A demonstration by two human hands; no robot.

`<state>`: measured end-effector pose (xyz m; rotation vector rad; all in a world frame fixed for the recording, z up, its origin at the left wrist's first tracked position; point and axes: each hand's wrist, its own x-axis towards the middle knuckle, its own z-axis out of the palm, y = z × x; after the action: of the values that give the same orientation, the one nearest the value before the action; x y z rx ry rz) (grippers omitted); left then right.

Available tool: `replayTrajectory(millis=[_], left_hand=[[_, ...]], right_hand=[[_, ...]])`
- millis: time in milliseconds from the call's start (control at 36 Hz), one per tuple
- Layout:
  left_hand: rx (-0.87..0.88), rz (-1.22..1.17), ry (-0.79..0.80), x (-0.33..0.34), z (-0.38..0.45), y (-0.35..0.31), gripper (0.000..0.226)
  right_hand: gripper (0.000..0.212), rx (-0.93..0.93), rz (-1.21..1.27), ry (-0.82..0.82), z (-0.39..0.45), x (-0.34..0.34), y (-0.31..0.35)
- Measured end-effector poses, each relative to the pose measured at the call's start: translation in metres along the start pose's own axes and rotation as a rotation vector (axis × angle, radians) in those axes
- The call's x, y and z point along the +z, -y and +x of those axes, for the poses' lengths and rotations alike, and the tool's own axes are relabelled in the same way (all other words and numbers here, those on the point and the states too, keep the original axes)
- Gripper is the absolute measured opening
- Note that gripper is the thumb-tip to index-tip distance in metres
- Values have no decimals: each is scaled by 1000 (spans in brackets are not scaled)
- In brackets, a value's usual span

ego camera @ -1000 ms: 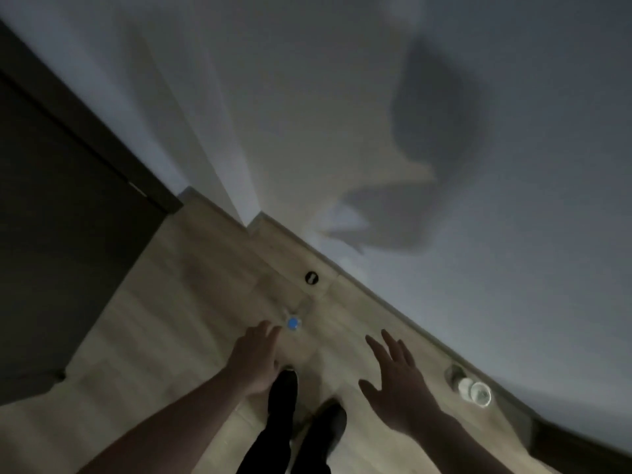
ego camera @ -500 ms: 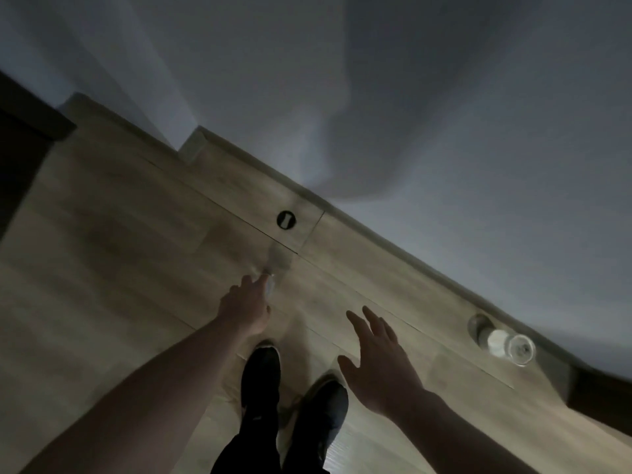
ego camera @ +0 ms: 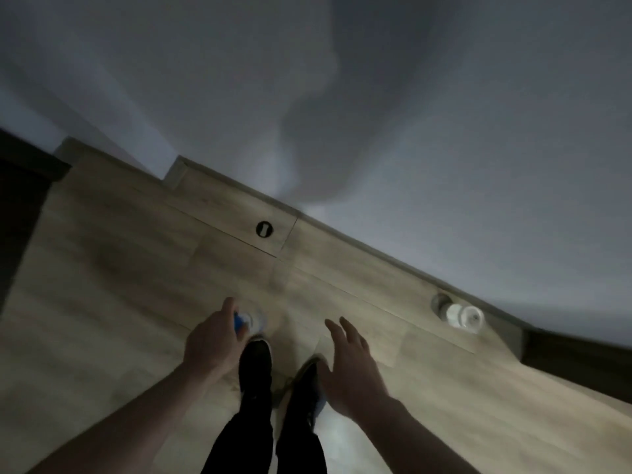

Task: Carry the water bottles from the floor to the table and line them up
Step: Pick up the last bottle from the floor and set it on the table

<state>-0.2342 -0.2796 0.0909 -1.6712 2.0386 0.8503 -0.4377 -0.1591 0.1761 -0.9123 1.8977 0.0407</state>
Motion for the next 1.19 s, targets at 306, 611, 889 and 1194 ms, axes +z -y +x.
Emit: replayTrajectory(millis=[306, 611, 889, 1194], left_hand=[[265, -154, -87, -237, -234, -102, 22], [733, -48, 24, -353, -323, -179, 18], [1081, 197, 105, -349, -405, -278, 22], [1355, 205, 132, -256, -538, -387, 20]], right_hand=[[70, -67, 98, -174, -240, -133, 59], [70, 57, 241, -523, -409, -174, 51], [72, 303, 383, -698, -513, -152, -1], [72, 441, 498, -848, -639, -112, -133]])
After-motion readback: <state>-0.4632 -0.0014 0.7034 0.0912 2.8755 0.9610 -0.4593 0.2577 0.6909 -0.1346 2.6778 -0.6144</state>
